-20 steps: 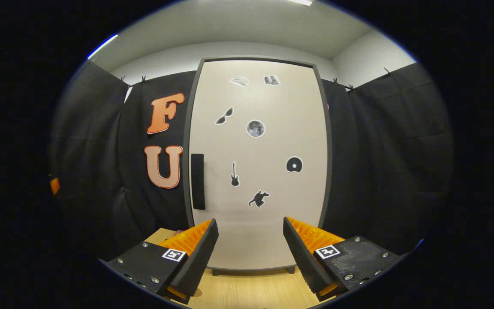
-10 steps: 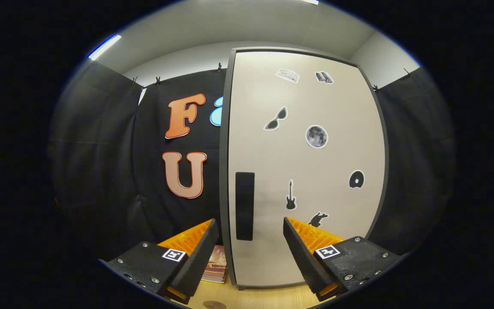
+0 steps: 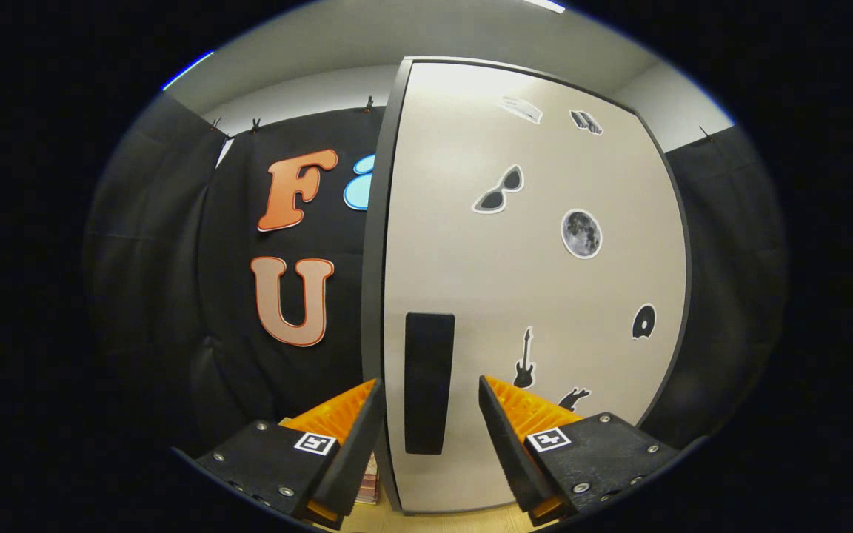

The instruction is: Open the cabinet door with the right hand, grasp the bottle in the cabinet with the left hand and place it on the coaster, then close the cabinet door with the right hand.

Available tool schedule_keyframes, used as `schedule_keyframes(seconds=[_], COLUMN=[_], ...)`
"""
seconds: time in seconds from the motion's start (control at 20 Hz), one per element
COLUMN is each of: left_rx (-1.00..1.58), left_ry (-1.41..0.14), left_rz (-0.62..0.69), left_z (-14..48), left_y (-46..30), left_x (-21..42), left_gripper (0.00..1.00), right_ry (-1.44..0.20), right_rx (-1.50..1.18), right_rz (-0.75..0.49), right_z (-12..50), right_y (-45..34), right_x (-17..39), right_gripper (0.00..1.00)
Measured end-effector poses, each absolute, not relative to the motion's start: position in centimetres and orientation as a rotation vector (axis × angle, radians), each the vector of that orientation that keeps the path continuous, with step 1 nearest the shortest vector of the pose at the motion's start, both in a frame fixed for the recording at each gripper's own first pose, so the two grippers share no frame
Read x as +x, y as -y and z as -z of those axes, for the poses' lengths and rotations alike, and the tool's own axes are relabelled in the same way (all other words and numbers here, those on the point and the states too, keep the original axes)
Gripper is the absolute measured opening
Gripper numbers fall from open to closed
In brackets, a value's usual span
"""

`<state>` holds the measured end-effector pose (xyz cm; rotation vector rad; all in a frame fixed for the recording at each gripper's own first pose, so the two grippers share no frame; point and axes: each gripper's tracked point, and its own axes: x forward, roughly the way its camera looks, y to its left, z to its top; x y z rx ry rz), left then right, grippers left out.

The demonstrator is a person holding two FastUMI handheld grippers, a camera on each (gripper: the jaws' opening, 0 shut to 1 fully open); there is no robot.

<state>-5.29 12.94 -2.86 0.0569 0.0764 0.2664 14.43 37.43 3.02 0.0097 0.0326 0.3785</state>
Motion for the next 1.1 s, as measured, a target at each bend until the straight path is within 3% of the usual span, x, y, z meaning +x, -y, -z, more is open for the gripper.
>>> schedule_keyframes(seconds=[0.6, 1.1], left_rx=[0.078, 0.074], left_ry=[-0.1, -0.096], left_rz=[-0.315, -0.325], left_z=[3.4, 3.1], left_y=[-14.0, -14.2], left_x=[-6.5, -6.7], left_gripper=[0.98, 0.98], right_ry=[-0.085, -0.068], right_rx=[0.053, 0.053], right_rz=[-0.393, -0.478], right_z=[-1.5, -1.6], right_y=[-38.4, -37.5], right_x=[16.1, 13.9], right_gripper=[0.36, 0.3])
